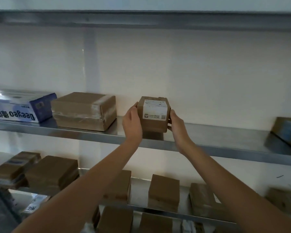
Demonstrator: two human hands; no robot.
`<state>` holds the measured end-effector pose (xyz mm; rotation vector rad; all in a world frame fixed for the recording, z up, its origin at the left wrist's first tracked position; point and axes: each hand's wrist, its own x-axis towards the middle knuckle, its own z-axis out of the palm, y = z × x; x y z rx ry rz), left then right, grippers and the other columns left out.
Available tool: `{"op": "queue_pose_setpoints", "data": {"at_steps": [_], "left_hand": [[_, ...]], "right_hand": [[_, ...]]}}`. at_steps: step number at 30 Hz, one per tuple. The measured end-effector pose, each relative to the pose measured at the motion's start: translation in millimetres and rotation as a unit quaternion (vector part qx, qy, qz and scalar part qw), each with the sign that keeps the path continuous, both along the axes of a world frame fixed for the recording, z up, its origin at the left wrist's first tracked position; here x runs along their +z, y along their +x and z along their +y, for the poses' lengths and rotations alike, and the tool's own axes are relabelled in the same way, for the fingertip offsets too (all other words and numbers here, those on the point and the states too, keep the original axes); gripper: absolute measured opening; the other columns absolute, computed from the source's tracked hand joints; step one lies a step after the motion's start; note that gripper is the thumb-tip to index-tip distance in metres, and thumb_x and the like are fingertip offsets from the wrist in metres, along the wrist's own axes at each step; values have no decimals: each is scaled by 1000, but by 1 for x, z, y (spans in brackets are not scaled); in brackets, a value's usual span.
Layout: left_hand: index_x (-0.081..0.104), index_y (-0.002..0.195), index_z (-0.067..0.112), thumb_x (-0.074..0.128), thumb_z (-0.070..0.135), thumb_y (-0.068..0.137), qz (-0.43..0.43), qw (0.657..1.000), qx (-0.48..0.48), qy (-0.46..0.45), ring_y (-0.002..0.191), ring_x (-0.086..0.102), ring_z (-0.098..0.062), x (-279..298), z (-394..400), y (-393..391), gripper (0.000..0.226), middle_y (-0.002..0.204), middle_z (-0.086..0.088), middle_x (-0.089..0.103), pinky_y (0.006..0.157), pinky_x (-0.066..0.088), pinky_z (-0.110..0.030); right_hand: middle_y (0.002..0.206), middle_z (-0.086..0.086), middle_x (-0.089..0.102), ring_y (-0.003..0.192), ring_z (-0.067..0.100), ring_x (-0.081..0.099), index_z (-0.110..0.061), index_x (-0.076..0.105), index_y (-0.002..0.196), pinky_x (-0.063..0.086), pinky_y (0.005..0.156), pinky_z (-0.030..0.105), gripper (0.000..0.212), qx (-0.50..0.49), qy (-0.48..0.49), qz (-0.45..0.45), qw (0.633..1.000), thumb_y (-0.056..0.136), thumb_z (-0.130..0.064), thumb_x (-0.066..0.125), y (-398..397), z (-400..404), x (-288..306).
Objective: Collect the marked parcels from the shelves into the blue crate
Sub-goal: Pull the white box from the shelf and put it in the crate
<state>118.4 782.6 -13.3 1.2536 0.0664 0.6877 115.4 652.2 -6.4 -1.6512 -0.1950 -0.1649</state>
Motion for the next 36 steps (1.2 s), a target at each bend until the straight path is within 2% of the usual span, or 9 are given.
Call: {"op": "queue_pose_setpoints", "data": {"at_steps": [3,7,10,13,16,21,27,31,36], "left_hand": [[71,105,22,32,38,95,19,998,-16,52,95,66,-14,-3,-1,4,43,98,1,72,74,54,-22],[69,109,16,32,37,95,34,997,-15,60,99,67,-19,-12,-2,7,45,100,-2,72,83,56,-33],[63,121,20,30,36,99,51,994,-34,86,108,62,-17,-19,-3,6,43,114,-1,68,92,53,-36],[50,138,22,33,34,102,54,994,-12,97,125,49,-10,-21,9,-1,41,139,1,53,106,39,-27],[53,133,17,37,23,103,-36,989,62,127,126,50,-11,-8,41,-16,35,134,1,56,107,38,-26],[54,121,25,37,21,95,-65,961,188,194,120,47,-8,33,120,-27,32,122,8,52,106,37,-27],[45,138,18,43,28,93,51,923,315,214,133,36,-26,39,225,-16,46,143,-8,44,112,29,-46],[33,147,14,38,30,99,86,962,194,174,135,37,-27,20,277,-4,51,147,-10,41,114,30,-47],[31,146,24,29,42,102,131,982,17,139,124,38,-18,-3,304,1,47,142,-1,40,99,28,-30]], "right_hand": [[114,-3,66,105,10,60,-37,61,104,47,91,23,42,-5,-10,19,1000,105,-43,19,7,-3,-4],[107,-5,68,95,2,60,-38,63,93,44,72,15,44,-13,-6,48,999,104,-42,21,8,-3,-12],[121,2,65,111,14,59,-30,64,102,48,91,28,39,-25,-3,57,998,103,-34,26,6,-5,-15],[148,-2,44,137,14,39,-22,45,141,28,111,24,40,-158,21,-51,986,103,-24,32,-6,-4,-14],[148,-2,43,135,3,37,-18,43,141,27,107,7,39,-184,48,-245,951,102,-14,36,-29,14,-3],[143,-8,43,135,6,38,-22,43,137,33,114,27,37,-89,-15,-317,944,101,-13,40,-45,74,1],[151,-4,38,135,0,31,-18,37,146,16,100,-4,41,-24,-107,-211,971,104,-18,37,-26,147,-6],[158,-5,27,144,10,26,-21,26,152,17,110,17,48,-42,-70,-129,988,105,-30,34,-10,194,-12],[159,1,25,144,21,28,-22,19,153,23,118,37,58,-116,1,-16,993,103,-44,34,3,239,-13]]}}
